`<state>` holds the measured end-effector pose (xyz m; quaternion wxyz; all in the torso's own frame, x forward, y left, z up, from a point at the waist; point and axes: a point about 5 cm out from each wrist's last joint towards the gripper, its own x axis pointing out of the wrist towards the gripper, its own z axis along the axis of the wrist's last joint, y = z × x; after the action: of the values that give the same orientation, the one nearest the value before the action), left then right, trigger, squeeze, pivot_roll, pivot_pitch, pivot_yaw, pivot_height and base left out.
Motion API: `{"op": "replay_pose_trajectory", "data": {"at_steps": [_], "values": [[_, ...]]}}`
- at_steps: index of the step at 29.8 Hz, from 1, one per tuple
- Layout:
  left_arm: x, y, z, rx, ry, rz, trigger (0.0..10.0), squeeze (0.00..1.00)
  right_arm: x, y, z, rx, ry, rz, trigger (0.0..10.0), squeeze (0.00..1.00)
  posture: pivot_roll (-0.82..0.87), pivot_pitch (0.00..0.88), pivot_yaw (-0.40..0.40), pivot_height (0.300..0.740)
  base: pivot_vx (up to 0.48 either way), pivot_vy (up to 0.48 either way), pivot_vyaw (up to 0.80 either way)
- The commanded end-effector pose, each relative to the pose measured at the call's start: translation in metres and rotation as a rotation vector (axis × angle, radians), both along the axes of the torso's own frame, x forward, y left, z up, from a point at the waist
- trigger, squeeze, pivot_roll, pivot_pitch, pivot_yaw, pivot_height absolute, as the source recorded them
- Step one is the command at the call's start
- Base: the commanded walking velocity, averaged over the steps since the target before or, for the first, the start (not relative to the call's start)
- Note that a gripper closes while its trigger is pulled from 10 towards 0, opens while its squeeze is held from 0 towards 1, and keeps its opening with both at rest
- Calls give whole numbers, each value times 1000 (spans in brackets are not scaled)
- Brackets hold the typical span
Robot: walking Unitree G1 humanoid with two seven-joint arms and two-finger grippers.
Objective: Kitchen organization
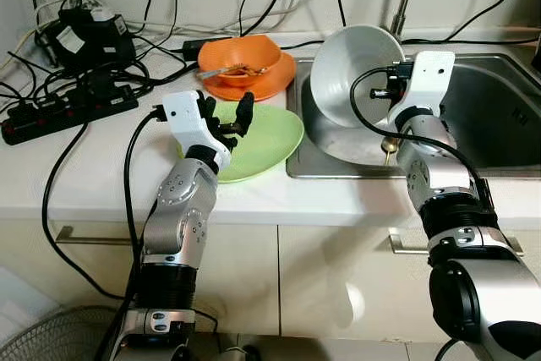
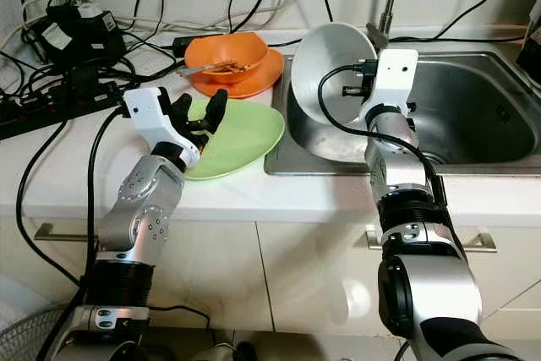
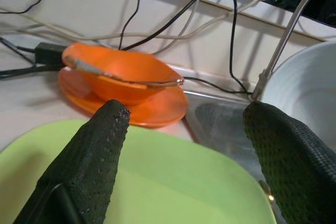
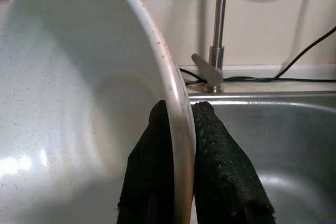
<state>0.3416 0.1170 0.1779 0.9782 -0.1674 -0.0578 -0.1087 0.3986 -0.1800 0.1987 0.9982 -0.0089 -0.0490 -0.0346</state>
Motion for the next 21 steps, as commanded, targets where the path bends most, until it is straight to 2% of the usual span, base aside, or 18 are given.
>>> {"op": "replay_pose_trajectory", "data": {"at_steps": [1,9,12,21], "values": [[2,3,3,1,-15,13,10000,0,4,3,16,6,-41,5,0,0,-91,0,79,740,0,-442,0],[2,5,2,-11,-6,29,10000,0,3,8,13,19,-40,8,0,0,-87,0,81,740,0,-407,0],[2,6,2,-38,-16,32,10000,0,3,7,12,21,-39,6,0,0,-86,0,81,740,0,0,0],[2,9,2,-24,-22,34,10000,0,2,7,10,38,-46,-1,0,0,-84,0,84,740,0,0,0]]}}
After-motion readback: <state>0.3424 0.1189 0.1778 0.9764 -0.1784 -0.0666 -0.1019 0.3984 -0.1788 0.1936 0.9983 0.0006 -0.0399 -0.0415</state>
